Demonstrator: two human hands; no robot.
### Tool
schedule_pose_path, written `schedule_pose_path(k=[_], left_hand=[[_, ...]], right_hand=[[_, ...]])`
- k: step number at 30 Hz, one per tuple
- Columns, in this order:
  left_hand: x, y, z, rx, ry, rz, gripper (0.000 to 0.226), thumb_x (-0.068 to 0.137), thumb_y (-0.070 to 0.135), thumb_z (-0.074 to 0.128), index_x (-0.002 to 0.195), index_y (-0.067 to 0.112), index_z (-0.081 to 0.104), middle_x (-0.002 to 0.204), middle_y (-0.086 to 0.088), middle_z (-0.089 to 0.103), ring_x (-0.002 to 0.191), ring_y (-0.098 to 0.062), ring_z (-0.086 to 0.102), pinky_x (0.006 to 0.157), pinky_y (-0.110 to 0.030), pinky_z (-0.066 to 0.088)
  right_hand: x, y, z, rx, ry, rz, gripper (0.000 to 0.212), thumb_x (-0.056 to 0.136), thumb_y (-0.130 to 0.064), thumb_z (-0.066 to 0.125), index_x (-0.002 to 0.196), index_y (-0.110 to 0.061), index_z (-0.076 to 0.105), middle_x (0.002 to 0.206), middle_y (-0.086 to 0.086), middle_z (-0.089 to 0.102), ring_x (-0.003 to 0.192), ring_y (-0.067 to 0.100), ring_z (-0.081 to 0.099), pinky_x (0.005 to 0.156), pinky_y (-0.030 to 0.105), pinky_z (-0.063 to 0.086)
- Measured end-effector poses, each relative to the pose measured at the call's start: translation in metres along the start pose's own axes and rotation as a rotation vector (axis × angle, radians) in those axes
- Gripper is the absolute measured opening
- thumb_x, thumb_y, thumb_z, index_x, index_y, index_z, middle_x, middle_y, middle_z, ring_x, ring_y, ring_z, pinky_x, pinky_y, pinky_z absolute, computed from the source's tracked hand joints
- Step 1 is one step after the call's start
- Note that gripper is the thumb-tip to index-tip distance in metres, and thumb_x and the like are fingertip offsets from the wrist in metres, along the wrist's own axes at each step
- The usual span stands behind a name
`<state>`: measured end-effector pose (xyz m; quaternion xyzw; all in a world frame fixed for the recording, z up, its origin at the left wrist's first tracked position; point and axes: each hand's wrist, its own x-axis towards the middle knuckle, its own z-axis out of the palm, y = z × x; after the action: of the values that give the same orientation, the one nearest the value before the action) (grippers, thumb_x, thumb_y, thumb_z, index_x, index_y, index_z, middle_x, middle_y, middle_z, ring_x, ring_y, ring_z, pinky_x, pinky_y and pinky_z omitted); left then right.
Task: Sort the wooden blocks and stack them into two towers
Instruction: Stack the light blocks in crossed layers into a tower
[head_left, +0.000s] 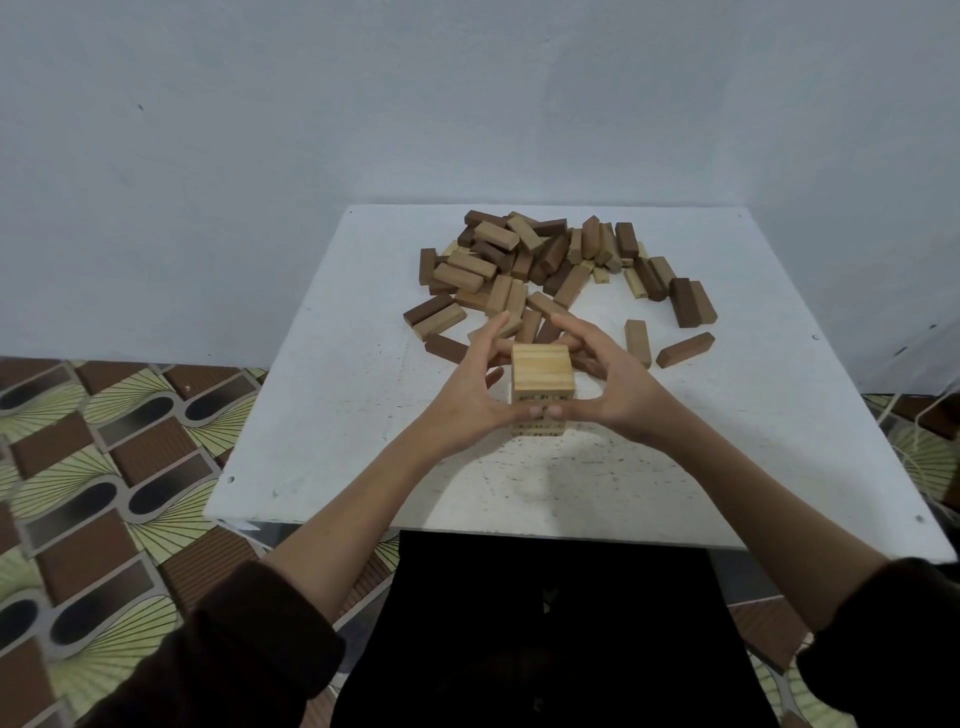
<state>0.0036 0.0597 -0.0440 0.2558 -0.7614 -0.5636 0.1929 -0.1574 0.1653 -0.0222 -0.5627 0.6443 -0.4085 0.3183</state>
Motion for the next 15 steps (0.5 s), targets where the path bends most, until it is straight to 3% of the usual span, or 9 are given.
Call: schedule_pose_path(k=[5, 8, 12, 15], left_hand=[[0.0004, 0.0007, 0.0004, -0.015, -0.007, -0.005, 0.106, 0.063, 0.026, 0.080, 0.147, 0.026, 0.015, 0.124, -0.001, 0.050, 0.123, -0.011, 0.047, 0.113, -0.038, 0.032], [-0.0008, 0.0024, 0.0014, -0.020, -0.014, 0.005, 0.102, 0.062, 0.026, 0.080, 0.141, 0.034, 0.017, 0.121, 0.000, 0.050, 0.122, -0.012, 0.047, 0.113, -0.038, 0.032], [-0.0013, 0.0030, 0.0023, -0.021, -0.001, 0.015, 0.097, 0.062, 0.026, 0.079, 0.137, 0.038, 0.018, 0.120, 0.000, 0.050, 0.122, -0.012, 0.047, 0.112, -0.033, 0.033], [-0.0022, 0.0040, 0.0026, -0.033, -0.001, 0.007, 0.097, 0.062, 0.025, 0.079, 0.137, 0.037, 0.019, 0.120, 0.000, 0.051, 0.121, -0.010, 0.047, 0.110, -0.029, 0.033]], right_hand=[[-0.0009, 0.0022, -0.0002, 0.002, -0.008, 0.011, 0.087, 0.070, -0.015, 0.081, 0.138, -0.030, 0.029, 0.113, -0.011, 0.050, 0.113, -0.002, 0.048, 0.106, 0.021, 0.033], [-0.0013, 0.0052, 0.0014, -0.008, -0.009, 0.027, 0.090, 0.071, -0.012, 0.081, 0.143, -0.022, 0.029, 0.116, -0.010, 0.049, 0.113, 0.000, 0.047, 0.104, 0.018, 0.033], [0.0001, 0.0093, 0.0027, -0.036, 0.004, 0.032, 0.089, 0.072, -0.008, 0.079, 0.144, -0.018, 0.029, 0.120, -0.003, 0.048, 0.112, 0.003, 0.046, 0.094, 0.003, 0.033], [0.0013, 0.0100, 0.0031, -0.044, 0.000, 0.041, 0.088, 0.073, -0.008, 0.079, 0.144, -0.019, 0.029, 0.118, -0.004, 0.048, 0.109, 0.001, 0.046, 0.090, -0.002, 0.032]])
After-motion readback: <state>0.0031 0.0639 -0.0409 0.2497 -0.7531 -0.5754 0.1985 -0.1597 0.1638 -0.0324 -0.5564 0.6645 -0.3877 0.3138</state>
